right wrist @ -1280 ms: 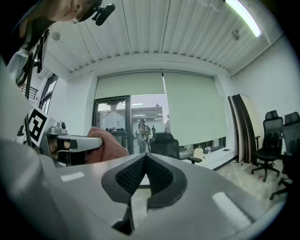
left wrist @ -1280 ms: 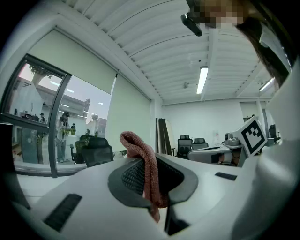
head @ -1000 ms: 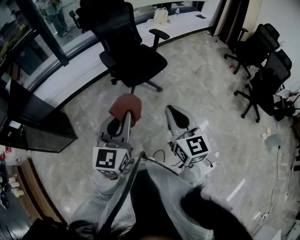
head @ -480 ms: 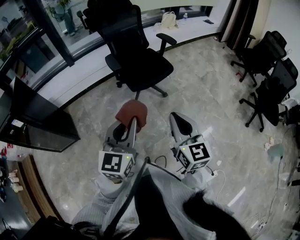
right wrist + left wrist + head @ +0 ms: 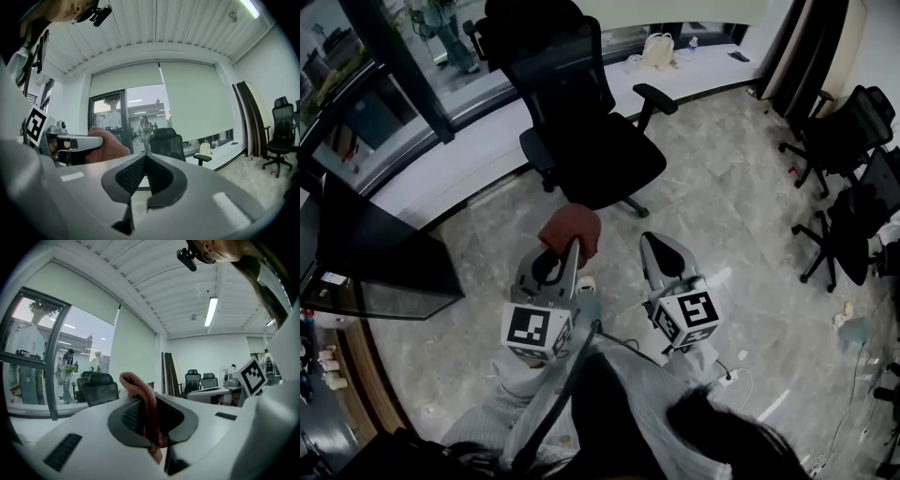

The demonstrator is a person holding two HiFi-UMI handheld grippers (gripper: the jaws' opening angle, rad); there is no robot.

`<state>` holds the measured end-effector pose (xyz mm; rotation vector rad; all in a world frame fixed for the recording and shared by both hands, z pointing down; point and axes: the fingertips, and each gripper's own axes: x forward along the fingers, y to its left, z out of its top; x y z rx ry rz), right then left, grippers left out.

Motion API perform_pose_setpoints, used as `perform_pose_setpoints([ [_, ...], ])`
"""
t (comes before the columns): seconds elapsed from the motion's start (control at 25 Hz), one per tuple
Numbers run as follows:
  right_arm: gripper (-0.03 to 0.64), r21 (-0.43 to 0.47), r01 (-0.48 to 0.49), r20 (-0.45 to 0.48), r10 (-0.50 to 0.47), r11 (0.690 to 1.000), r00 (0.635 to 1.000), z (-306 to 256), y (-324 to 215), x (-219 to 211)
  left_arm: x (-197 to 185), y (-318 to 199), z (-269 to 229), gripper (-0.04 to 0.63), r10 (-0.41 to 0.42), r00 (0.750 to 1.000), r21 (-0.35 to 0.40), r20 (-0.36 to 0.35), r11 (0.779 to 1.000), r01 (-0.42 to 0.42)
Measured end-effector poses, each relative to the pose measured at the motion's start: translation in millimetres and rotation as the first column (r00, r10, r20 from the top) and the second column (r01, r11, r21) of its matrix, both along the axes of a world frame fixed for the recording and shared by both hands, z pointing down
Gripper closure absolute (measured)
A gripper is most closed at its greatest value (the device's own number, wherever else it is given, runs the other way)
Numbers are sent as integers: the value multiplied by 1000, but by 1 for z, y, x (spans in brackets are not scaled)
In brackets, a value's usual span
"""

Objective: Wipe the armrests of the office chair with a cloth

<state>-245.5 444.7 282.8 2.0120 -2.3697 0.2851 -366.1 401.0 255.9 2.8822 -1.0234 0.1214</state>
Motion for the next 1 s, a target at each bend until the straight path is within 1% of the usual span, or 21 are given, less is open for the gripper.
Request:
perform_pose_setpoints([
  [0.12,615,9,3,-10,-3,1000,1000,-6,-70,12,9,-67,-6,561,2,1000,19,2,1000,-2],
  [0.28,615,27,7,-3,-6,1000,1000,-15,-153,27,14,-148,-17,561,-20,1000,33,-5,999,20],
  [0.36,615,26,18,0,-18,999,1000,-16,-187,29,16,-182,-18,561,-36,999,33,2,999,36],
  [0.52,615,3,61,15,-61,998,998,-11,-247,35,24,-235,-12,561,-67,998,8,14,998,67],
  [0.64,615,-21,108,21,-108,994,994,-2,-293,43,34,-272,-1,561,-98,995,-23,21,995,98],
  [0.76,615,-42,174,16,-173,984,985,6,-339,53,46,-311,9,561,-149,989,-48,26,988,150],
  [0.88,615,-59,247,13,-247,967,969,9,-381,63,57,-349,14,561,-211,977,-69,30,975,213],
  [1.0,615,-79,328,14,-328,941,944,12,-415,74,68,-378,23,561,-275,961,-96,25,956,276],
])
